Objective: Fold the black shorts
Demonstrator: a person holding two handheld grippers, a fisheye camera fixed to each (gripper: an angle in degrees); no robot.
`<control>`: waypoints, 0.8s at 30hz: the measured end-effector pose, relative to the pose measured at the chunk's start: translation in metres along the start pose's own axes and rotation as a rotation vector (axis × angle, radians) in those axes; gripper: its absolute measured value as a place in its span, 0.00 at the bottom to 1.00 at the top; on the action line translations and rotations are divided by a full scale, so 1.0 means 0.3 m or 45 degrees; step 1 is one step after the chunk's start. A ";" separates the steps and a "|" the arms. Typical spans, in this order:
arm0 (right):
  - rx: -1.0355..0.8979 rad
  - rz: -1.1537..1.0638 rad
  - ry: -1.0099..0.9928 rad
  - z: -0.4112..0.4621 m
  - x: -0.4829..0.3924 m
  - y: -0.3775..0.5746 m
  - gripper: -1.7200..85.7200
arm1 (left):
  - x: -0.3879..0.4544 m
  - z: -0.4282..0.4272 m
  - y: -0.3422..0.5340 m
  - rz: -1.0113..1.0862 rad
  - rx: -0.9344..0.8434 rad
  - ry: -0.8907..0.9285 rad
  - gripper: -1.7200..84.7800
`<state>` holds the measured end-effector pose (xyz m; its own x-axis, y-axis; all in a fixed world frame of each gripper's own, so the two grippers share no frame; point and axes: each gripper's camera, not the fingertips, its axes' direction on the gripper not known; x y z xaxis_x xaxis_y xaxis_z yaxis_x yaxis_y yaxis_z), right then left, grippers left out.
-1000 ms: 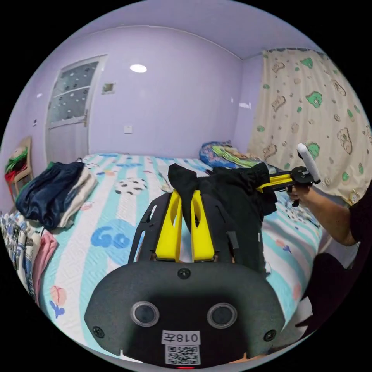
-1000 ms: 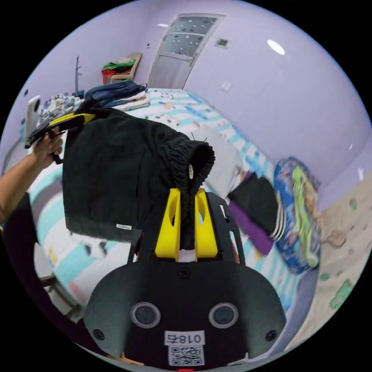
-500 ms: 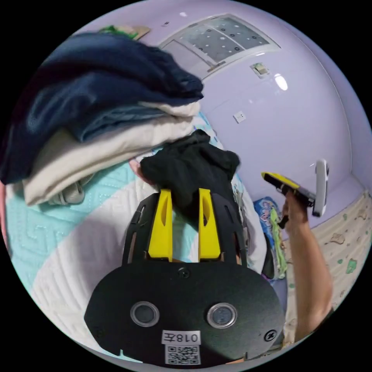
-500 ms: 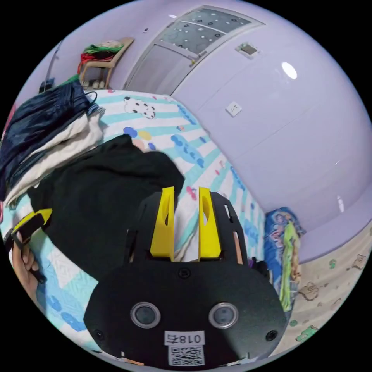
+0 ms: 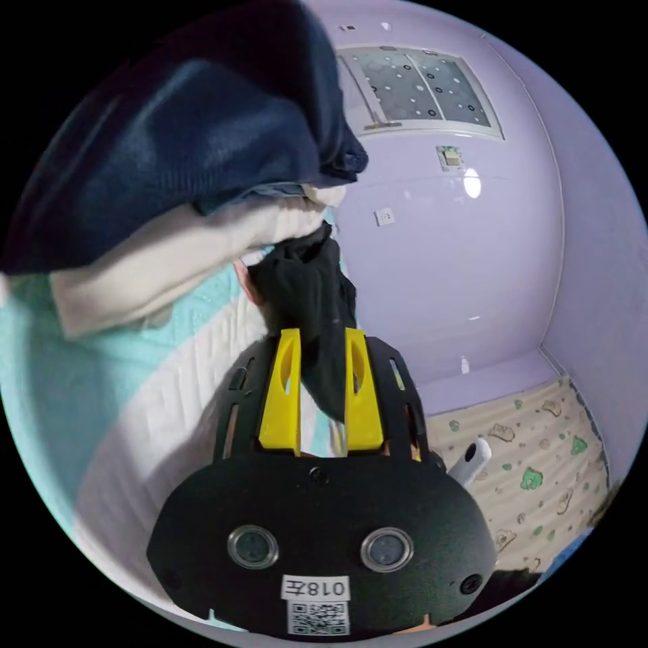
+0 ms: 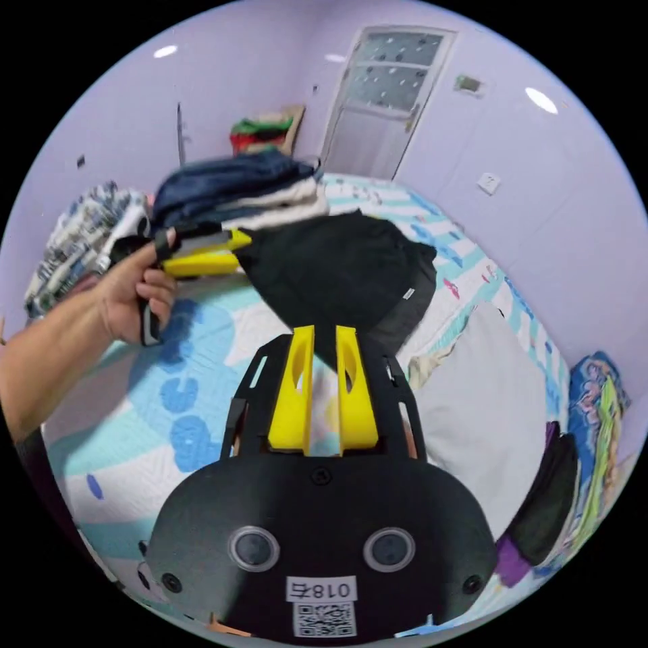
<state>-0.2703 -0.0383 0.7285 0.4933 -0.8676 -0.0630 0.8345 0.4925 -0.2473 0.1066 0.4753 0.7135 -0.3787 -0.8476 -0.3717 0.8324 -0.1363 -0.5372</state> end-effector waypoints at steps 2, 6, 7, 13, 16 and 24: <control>0.167 0.066 -0.116 -0.152 -0.042 0.123 0.10 | 0.066 -0.065 0.088 0.144 -0.020 0.100 0.15; 0.126 0.097 -0.149 -0.287 -0.153 0.330 0.10 | 0.281 -0.208 0.401 0.596 -0.170 0.040 0.15; 0.077 0.093 -0.126 -0.328 -0.192 0.404 0.09 | 0.337 -0.235 0.506 0.711 -0.264 -0.037 0.15; -0.175 0.131 0.042 -0.540 -0.296 0.763 0.07 | 0.544 -0.316 1.042 1.078 -0.590 -0.500 0.15; -0.262 0.155 0.240 -0.583 -0.330 0.949 0.07 | 0.544 -0.280 1.221 1.016 -0.665 -0.542 0.15; -0.261 0.343 0.129 -0.580 -0.275 1.191 0.07 | 0.493 -0.207 1.456 1.100 -0.587 -0.715 0.15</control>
<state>-0.0556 0.1970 0.4770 0.6540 -0.7157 -0.2452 0.6056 0.6895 -0.3973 0.3890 0.3224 0.3769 0.5843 -0.6925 -0.4231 0.4545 0.7112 -0.5364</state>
